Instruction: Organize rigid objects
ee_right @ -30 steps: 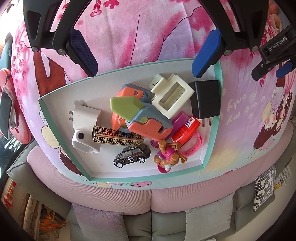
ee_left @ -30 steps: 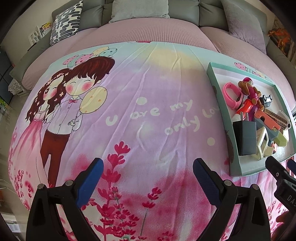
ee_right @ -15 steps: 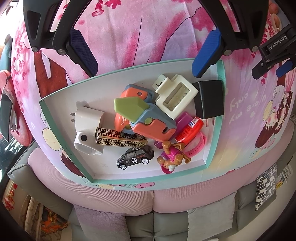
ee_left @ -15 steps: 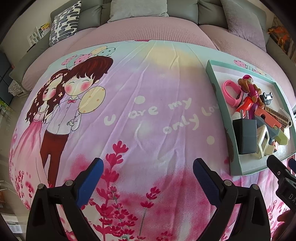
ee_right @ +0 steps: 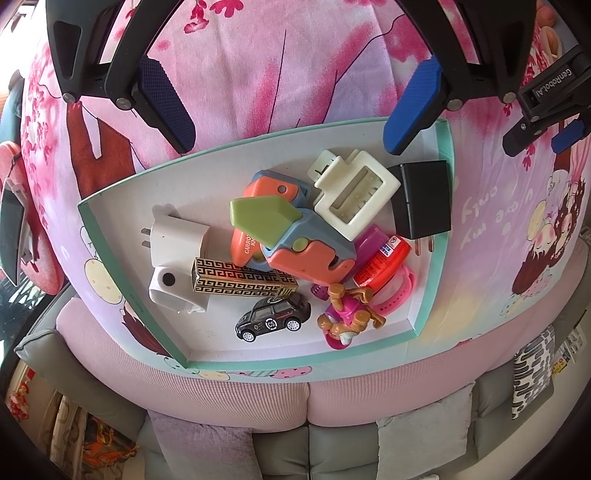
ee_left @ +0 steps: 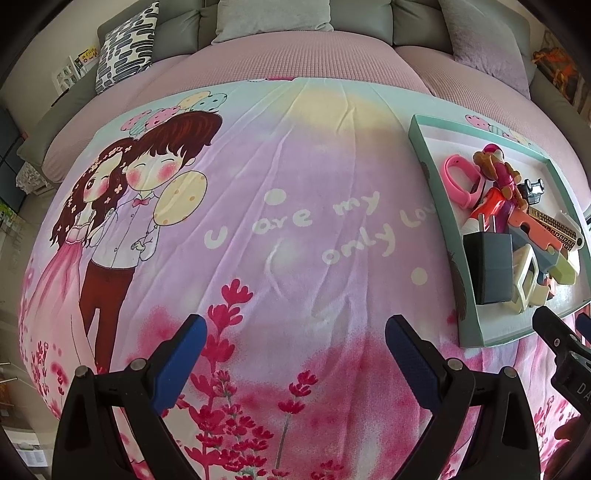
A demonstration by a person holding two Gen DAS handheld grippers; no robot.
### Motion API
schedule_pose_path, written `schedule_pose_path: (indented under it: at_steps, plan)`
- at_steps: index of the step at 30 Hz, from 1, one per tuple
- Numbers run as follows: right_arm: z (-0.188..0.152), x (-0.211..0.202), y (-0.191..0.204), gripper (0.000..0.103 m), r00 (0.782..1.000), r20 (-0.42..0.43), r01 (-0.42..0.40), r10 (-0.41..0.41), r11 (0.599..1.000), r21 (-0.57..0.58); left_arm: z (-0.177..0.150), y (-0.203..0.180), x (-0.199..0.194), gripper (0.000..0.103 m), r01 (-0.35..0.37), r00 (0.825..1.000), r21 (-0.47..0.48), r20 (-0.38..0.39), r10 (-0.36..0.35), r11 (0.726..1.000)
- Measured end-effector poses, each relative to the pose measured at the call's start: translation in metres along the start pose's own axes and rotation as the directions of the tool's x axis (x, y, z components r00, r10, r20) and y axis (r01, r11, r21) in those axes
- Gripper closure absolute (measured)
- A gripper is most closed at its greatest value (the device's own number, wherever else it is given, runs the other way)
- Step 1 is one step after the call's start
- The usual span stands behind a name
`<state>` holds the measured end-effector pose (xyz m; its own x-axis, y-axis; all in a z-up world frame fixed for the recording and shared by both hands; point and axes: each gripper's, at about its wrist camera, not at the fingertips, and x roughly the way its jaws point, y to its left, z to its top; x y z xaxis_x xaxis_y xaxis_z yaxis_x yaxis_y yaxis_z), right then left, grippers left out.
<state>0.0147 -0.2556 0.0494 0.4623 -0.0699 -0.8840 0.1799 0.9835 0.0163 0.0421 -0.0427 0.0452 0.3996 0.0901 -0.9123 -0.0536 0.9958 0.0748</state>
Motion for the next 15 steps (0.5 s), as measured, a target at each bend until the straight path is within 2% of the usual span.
schedule_pose_path:
  at_steps: [9, 15]
  plan:
    - [-0.0004, 0.0016, -0.0014, 0.0, 1.0, -0.003, 0.003, -0.003, 1.0, 0.0, -0.002, -0.0002, 0.0082, 0.006, -0.013, 0.999, 0.01, -0.029, 0.013, 1.0]
    - [-0.0005, 0.003, -0.0015, 0.0, 1.0, -0.007, 0.006, -0.006, 1.0, -0.003, -0.0029, 0.0008, 0.0083, 0.006, -0.017, 1.0, 0.01, -0.02, 0.017, 1.0]
